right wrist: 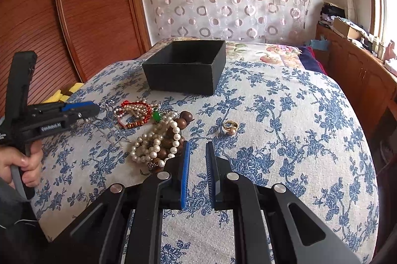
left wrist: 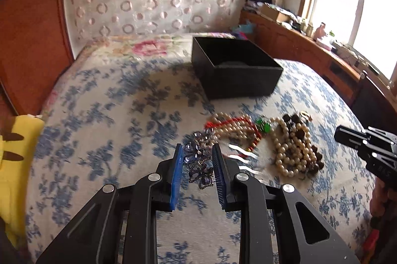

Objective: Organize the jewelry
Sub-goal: 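Grasp the purple crystal hair clip with the left gripper, then grasp the dark wooden bead bracelet with the right gripper while the left lifts the clip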

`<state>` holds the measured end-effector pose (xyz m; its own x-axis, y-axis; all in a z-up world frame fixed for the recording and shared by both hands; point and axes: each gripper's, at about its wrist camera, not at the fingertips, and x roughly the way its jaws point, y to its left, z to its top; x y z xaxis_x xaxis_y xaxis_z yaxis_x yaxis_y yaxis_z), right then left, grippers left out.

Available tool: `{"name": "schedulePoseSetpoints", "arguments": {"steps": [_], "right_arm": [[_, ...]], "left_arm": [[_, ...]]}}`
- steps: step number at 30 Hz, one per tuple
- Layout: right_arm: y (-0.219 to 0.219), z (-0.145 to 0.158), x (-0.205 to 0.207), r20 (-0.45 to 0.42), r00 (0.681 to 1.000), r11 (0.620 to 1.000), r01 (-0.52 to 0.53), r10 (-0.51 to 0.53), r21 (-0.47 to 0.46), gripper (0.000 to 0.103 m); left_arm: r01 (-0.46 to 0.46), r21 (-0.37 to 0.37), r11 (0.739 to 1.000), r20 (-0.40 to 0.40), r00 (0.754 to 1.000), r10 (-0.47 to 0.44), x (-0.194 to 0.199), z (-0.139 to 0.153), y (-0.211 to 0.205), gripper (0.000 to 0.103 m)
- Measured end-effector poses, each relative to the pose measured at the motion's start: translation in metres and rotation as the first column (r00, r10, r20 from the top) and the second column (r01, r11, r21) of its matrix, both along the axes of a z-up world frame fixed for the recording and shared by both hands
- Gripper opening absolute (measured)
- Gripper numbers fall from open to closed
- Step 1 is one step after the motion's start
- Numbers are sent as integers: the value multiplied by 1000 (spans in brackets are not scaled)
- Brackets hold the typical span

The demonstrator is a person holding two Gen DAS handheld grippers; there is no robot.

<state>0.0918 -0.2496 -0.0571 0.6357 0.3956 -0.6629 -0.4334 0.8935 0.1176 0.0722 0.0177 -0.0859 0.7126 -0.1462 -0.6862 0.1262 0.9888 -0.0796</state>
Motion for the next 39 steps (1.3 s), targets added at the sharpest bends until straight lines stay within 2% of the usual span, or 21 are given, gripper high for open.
{"name": "schedulePoseSetpoints", "arguments": {"steps": [7,10,12,16,19,20,24,32,39], "right_arm": [[9,-12,9,-58,998,999,-39,38,-8,15],[17,-18,16,-83,995,998,-53,50,-40,15],[21,-21,23,-110,992,997,-68,64,-36,18],[36,-27,29,-136,987,990,-98,84,-99,20],[41,-27,32,-130,987,987,-107,91,-124,20],[41,-26,33,-128,987,986,-109,93,-124,15],[35,-10,31,-68,993,986,-101,93,-129,15],[25,52,31,86,992,991,-81,91,-111,15],[26,79,36,151,984,989,-79,98,-126,15]], "left_arm": [[5,-1,1000,3,1000,-5,-3,3,4,20],[3,-10,1000,5,1000,-3,-3,2,5,20],[0,-7,1000,17,1000,0,-5,4,7,20],[3,-6,1000,41,999,-2,-6,10,6,20],[9,0,1000,58,998,-9,-7,14,3,20],[12,-1,1000,65,998,-12,-7,16,1,20],[17,2,1000,88,996,-17,-6,25,-1,20],[11,-5,1000,138,990,-10,0,47,1,20],[13,4,1000,163,987,-14,8,57,-1,20]]}}
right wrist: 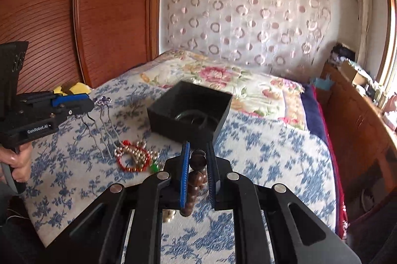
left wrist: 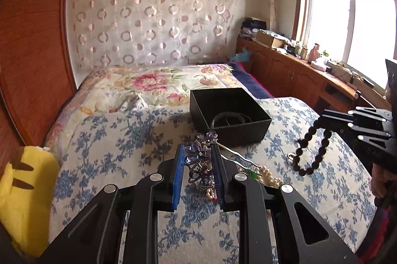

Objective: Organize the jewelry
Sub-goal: 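Grasp the dark wooden bead bracelet with the right gripper while the left lifts the clip, then carry the clip and bead bracelet into the black box and release both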

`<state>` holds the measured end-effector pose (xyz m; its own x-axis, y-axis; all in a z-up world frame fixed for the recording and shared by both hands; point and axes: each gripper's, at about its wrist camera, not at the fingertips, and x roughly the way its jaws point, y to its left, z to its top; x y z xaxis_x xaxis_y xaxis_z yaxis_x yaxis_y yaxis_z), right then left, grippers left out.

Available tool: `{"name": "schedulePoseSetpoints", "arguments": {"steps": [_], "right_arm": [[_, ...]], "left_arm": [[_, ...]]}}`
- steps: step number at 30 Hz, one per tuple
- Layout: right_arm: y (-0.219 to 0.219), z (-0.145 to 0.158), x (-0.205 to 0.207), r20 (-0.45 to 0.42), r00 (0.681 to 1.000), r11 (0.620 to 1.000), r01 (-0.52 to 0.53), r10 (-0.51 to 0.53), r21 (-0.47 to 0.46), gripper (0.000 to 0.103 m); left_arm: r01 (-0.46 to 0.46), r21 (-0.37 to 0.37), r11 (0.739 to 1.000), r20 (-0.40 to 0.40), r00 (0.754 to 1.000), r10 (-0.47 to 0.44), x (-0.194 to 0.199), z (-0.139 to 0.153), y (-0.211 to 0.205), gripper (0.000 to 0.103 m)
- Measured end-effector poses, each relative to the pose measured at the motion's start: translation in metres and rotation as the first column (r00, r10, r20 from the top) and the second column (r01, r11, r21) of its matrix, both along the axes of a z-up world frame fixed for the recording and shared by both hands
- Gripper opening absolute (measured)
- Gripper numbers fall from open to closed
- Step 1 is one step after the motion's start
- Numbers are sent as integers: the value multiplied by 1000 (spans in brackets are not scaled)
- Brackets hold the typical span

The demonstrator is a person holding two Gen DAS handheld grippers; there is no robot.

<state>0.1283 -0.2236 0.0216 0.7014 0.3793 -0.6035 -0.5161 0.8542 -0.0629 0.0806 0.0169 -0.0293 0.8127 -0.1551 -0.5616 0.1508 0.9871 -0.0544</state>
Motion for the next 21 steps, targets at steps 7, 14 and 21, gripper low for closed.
{"name": "schedulePoseSetpoints", "arguments": {"steps": [7,14,21], "right_arm": [[2,10,20,16,1000,1000,-15,15,12,15],[1,30,43,61,998,999,-34,34,6,15],[-2,41,72,75,996,999,-41,40,14,15]], "left_arm": [[-11,26,1000,7,1000,11,19,5,-3,20],[-4,25,1000,12,1000,3,47,11,-14,20],[13,33,999,14,1000,-14,78,15,-31,20]]}}
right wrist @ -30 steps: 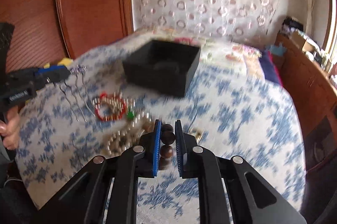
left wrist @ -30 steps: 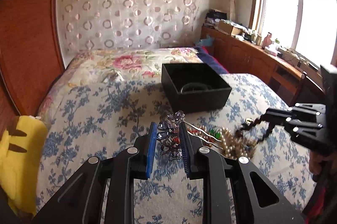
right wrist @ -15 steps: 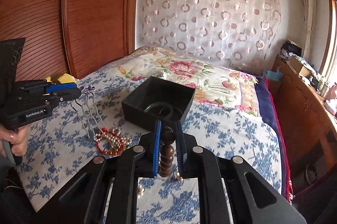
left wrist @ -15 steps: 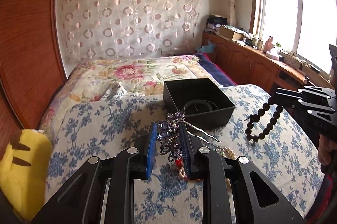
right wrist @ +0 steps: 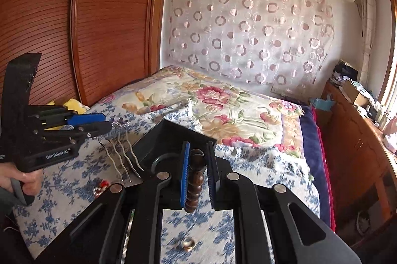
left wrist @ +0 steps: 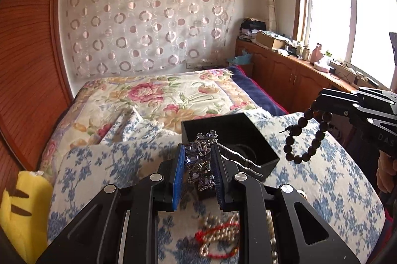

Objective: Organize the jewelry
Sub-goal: 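Carry the clip and bead bracelet into the black box and release both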

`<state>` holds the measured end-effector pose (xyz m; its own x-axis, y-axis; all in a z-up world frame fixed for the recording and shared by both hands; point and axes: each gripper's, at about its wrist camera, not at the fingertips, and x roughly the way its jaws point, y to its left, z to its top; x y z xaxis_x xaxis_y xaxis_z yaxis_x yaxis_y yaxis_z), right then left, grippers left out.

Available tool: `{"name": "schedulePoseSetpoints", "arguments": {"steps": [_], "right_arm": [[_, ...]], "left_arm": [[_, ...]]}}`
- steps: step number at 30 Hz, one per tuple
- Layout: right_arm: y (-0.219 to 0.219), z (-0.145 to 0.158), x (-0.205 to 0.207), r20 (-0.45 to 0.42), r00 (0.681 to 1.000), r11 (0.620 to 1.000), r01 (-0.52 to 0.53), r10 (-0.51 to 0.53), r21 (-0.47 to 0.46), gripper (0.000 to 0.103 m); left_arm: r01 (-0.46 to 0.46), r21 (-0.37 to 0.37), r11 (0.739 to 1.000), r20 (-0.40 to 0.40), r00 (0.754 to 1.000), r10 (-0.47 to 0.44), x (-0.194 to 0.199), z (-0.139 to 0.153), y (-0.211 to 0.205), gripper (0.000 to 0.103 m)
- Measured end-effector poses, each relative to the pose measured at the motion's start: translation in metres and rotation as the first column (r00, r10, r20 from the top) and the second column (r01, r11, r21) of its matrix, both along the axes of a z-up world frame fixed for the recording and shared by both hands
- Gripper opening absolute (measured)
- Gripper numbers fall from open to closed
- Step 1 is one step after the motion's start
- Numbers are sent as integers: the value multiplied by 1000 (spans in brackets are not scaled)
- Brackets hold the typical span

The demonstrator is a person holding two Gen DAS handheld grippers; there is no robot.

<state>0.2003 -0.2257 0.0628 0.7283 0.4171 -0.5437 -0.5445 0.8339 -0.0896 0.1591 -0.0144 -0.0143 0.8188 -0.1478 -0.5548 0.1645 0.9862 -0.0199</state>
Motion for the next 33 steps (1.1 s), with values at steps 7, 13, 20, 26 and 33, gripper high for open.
{"name": "schedulePoseSetpoints", "arguments": {"steps": [7,13,20,26,33], "right_arm": [[3,6,28,3,1000,1000,-19,19,15,15],[14,8,42,6,998,998,-58,58,26,15],[28,-4,59,-26,996,996,-81,82,24,15],[35,-23,70,-56,996,997,-76,76,-5,15],[39,-38,77,-75,996,998,-49,47,-28,15]], "left_arm": [[-7,16,1000,-20,1000,8,35,-6,-12,20],[-7,26,1000,-68,998,9,58,-24,-18,20],[14,35,999,-113,994,-10,70,-40,-22,21],[24,24,999,-103,994,-21,66,-36,-20,21],[28,27,999,-80,997,-25,48,-25,-12,21]]}}
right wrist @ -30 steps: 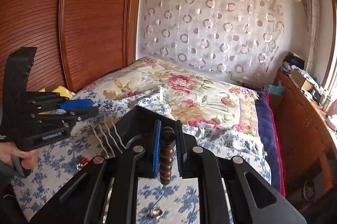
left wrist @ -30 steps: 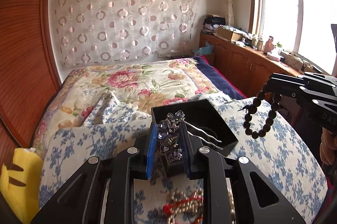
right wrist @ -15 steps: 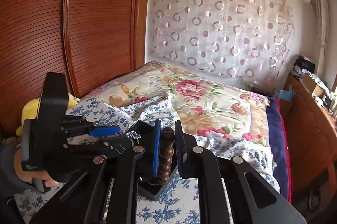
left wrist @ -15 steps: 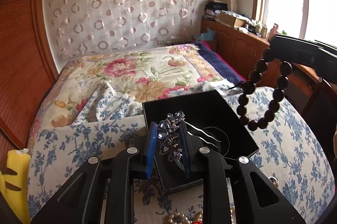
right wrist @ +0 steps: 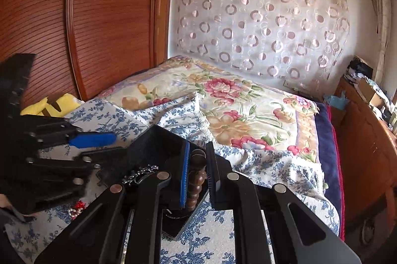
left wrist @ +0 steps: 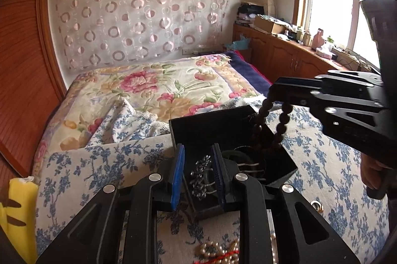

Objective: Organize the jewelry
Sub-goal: 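Carry the clip and bead bracelet into the black box and release both, then move both open grippers back over the pearl necklaces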

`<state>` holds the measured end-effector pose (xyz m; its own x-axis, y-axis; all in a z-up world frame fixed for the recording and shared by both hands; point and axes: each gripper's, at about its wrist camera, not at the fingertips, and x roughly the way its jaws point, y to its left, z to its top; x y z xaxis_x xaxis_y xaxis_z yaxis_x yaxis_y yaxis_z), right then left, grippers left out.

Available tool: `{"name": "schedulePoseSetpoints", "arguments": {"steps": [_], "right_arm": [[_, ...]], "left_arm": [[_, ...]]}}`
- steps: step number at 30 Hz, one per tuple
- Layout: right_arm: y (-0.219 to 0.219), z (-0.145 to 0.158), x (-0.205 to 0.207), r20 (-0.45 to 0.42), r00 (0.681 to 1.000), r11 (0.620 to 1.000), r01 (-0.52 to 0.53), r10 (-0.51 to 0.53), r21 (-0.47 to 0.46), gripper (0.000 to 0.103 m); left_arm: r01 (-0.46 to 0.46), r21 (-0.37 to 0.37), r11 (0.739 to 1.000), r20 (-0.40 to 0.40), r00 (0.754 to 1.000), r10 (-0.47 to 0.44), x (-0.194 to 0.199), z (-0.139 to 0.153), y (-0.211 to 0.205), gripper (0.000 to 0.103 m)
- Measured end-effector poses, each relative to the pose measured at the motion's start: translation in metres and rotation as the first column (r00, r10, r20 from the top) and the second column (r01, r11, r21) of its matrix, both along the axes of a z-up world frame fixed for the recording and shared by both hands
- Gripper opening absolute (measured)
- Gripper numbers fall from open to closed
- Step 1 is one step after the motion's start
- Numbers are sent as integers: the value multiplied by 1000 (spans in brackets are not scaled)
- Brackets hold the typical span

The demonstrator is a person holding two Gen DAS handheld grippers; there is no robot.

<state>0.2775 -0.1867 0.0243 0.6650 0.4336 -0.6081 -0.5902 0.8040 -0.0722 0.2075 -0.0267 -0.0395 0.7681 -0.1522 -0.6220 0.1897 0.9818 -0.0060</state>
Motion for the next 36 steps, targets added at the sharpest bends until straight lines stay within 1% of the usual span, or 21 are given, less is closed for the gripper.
{"name": "schedulePoseSetpoints", "arguments": {"steps": [6,11,14,15,17,21,25,31,36], "right_arm": [[6,-10,-1,-54,998,999,-11,12,31,15],[12,-15,-11,-45,999,1000,-7,8,12,15],[12,-14,-18,-48,999,1000,-14,15,23,16],[12,-13,-20,-47,999,1000,-14,15,28,18],[9,-10,-26,-41,999,999,-12,14,36,19],[1,-8,-45,-38,999,999,-6,8,54,19],[-9,-13,-65,-48,999,998,3,1,68,19],[-27,-32,-99,-80,997,997,27,-21,73,19],[-37,-49,-126,-125,992,996,26,-15,86,19]], "left_arm": [[-6,-9,1000,-10,1000,6,-17,-1,11,21],[-22,-17,1000,-22,1000,22,-32,-9,22,21],[-32,-13,999,-34,999,32,-39,-12,28,21],[-34,-13,999,-36,999,33,-41,-12,29,21],[-36,-11,999,-39,999,36,-48,-13,31,21],[-37,-20,999,-48,998,36,-64,-19,33,21],[-41,-22,999,-63,997,39,-80,-27,33,21],[-55,-20,998,-68,996,54,-101,-32,37,21],[-60,-25,998,-87,995,57,-115,-38,42,22]]}}
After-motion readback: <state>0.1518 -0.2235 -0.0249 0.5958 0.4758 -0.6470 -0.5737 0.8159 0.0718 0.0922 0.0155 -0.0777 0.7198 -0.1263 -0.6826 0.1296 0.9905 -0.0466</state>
